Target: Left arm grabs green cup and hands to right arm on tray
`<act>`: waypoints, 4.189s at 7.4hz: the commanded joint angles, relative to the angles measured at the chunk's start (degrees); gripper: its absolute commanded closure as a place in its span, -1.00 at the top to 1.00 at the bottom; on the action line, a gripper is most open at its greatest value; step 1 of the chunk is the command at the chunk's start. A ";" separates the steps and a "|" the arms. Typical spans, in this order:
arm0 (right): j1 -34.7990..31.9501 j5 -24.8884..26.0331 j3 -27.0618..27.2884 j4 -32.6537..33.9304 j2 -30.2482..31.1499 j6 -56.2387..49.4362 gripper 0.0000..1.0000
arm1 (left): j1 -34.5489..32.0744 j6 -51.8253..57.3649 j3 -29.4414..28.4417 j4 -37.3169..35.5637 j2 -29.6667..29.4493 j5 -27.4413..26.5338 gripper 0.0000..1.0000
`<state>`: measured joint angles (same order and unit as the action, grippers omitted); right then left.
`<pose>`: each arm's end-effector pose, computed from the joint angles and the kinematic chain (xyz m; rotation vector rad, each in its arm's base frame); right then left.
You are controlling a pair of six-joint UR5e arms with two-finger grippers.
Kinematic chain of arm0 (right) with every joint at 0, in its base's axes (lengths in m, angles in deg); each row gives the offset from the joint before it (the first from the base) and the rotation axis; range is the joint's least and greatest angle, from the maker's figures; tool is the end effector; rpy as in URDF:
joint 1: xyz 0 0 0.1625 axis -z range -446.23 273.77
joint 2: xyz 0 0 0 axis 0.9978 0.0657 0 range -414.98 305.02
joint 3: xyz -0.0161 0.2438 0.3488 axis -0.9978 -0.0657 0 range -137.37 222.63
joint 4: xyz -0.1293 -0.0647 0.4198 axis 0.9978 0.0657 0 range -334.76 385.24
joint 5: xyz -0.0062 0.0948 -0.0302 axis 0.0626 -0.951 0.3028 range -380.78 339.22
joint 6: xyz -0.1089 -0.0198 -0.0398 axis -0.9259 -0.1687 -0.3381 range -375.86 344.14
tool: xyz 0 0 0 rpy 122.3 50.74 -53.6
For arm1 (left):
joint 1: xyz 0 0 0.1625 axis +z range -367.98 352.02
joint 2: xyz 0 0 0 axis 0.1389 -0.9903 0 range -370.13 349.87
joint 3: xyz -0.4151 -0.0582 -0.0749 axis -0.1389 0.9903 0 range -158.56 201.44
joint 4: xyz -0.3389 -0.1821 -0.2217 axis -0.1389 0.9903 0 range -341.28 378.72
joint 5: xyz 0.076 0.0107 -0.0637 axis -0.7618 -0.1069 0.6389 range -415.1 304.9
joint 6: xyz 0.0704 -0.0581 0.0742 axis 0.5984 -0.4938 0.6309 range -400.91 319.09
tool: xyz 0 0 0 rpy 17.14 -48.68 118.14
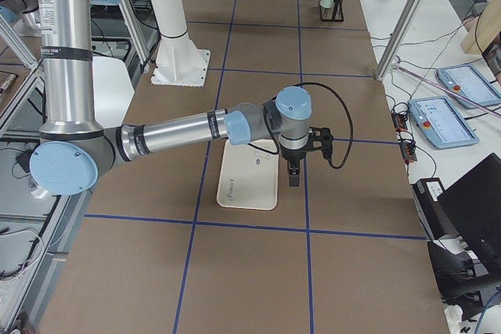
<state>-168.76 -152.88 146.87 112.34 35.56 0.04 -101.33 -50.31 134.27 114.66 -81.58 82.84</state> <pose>-0.0147 -0.5305 0.5432 0.1229 -0.7701 0.0333 -0.0691 -0.3957 0.5944 0.1235 0.8426 -0.1342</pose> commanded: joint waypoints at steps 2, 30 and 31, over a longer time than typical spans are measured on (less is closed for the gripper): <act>0.09 0.00 0.08 -0.36 0.42 0.00 1.00 | 0.61 0.53 -0.16 0.04 1.05 0.14 1.00; 6.24 0.44 -1.59 -5.81 1.03 -0.09 1.00 | 25.49 -16.53 -51.05 3.30 -58.09 -11.82 0.06; 6.24 0.44 -1.59 -5.81 1.12 -0.09 1.00 | 25.32 -16.44 -50.87 3.12 -58.36 -11.82 -0.29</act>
<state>-162.52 -152.44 145.29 106.54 36.62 -0.04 -75.88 -66.85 83.28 117.94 -139.64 71.07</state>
